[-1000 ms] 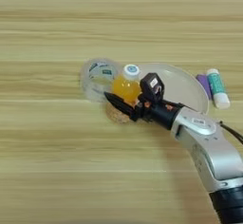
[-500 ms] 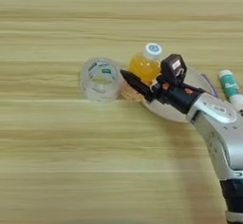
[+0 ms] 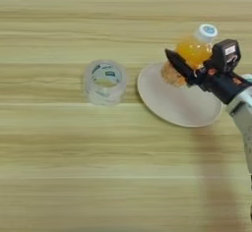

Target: Move the objects on the table

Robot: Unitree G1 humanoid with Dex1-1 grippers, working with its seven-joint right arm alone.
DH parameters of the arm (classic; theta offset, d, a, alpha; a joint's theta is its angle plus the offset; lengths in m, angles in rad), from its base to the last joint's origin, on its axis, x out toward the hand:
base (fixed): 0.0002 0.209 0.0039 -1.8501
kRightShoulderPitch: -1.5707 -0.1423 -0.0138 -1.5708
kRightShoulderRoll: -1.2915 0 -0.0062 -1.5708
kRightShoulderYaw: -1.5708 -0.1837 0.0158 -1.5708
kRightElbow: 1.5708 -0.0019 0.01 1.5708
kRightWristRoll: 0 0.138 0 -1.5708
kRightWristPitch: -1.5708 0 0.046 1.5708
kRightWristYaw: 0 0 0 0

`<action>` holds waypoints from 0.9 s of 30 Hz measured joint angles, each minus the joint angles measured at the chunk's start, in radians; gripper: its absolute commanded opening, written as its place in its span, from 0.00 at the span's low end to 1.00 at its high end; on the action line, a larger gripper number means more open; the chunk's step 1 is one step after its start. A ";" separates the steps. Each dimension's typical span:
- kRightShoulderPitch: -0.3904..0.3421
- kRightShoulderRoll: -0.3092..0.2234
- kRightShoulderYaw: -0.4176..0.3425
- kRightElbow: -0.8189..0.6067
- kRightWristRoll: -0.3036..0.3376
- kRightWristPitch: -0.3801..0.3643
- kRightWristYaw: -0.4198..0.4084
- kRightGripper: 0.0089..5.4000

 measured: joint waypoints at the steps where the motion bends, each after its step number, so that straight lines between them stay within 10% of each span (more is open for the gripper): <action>1: -0.010 -0.008 -0.017 0.019 -0.001 -0.004 -0.011 0.63; 27: -0.168 -0.215 -0.214 0.654 -0.196 -0.293 -0.359 0.63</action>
